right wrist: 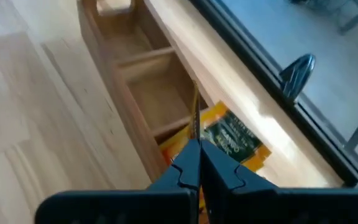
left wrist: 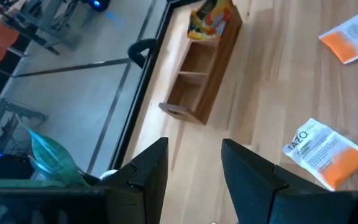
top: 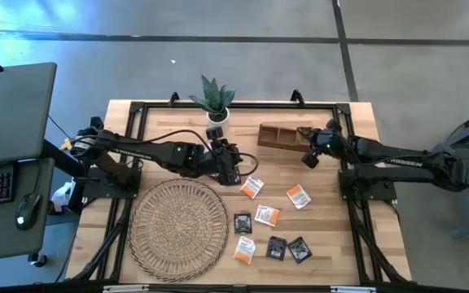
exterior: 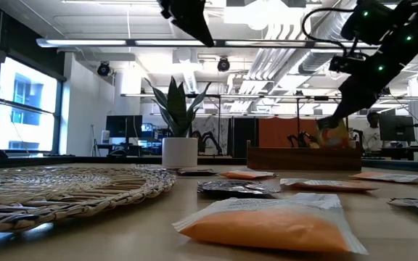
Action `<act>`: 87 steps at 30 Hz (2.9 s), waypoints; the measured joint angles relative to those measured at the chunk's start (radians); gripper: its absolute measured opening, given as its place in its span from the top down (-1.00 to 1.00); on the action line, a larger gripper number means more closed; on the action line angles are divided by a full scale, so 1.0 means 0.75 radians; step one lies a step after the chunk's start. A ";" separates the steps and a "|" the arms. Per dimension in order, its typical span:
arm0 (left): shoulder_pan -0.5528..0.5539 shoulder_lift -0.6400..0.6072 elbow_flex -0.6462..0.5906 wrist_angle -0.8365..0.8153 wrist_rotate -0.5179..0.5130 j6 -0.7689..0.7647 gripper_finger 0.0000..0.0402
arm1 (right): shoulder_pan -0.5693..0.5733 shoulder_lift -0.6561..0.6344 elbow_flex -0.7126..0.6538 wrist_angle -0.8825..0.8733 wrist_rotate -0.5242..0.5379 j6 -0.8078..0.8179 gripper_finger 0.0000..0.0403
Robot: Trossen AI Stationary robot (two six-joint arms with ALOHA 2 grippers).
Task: Pick & Place Tea
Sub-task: Put the orange tea bag into the right section of the wooden organizer, then adjust the wooden organizer
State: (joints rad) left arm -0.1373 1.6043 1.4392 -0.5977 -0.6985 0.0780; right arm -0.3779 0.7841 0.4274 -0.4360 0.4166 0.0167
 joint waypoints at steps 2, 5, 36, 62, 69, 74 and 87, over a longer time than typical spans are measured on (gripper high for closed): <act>0.000 0.000 0.000 -0.007 -0.003 -0.011 0.27 | -0.033 0.034 0.000 0.004 -0.009 0.001 1.00; 0.000 0.000 0.000 -0.006 -0.011 -0.012 0.27 | -0.073 0.098 0.000 0.016 -0.009 -0.021 1.00; 0.000 -0.040 -0.001 -0.325 -0.135 -0.221 0.27 | 0.002 0.246 0.005 0.019 0.142 0.017 0.53; 0.000 -0.041 -0.001 -0.334 -0.134 -0.217 0.27 | 0.035 0.259 0.008 0.180 0.124 0.043 0.59; 0.000 -0.041 -0.001 -0.334 -0.132 -0.217 0.27 | -0.004 0.385 -0.002 0.094 0.082 0.165 0.97; 0.000 -0.041 -0.001 -0.334 -0.131 -0.217 0.27 | -0.005 0.490 -0.002 0.101 0.109 0.187 0.97; -0.001 -0.041 -0.001 -0.371 -0.128 -0.218 0.27 | 0.065 0.469 0.017 0.067 -0.173 0.311 0.99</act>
State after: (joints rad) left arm -0.1379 1.5734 1.4387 -0.8756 -0.7945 -0.0853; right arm -0.3294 1.1359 0.4404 -0.3858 0.2867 0.2496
